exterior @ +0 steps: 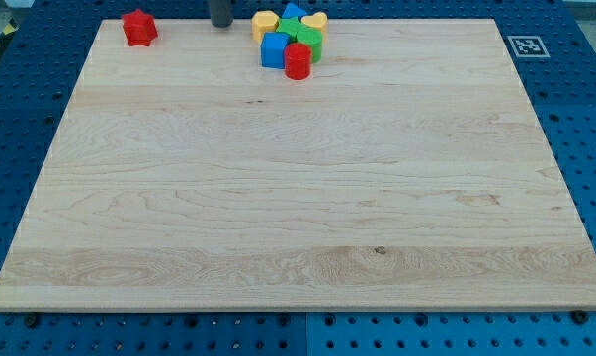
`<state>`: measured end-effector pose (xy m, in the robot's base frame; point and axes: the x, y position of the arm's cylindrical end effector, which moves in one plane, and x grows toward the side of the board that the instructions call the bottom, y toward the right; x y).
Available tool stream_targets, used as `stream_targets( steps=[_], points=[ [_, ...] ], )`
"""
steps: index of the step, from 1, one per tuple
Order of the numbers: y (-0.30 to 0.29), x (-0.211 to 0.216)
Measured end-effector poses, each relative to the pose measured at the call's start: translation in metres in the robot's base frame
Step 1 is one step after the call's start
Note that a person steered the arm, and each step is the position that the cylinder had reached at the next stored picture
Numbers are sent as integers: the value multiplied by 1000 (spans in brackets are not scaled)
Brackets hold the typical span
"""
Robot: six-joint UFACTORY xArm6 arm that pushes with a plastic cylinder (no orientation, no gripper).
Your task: Push the yellow hexagon to a bit right
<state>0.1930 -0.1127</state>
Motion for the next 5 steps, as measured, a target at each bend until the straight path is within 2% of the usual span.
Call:
stream_targets(
  steps=[3,5],
  points=[
    [30,-1],
    [51,23]
  ],
)
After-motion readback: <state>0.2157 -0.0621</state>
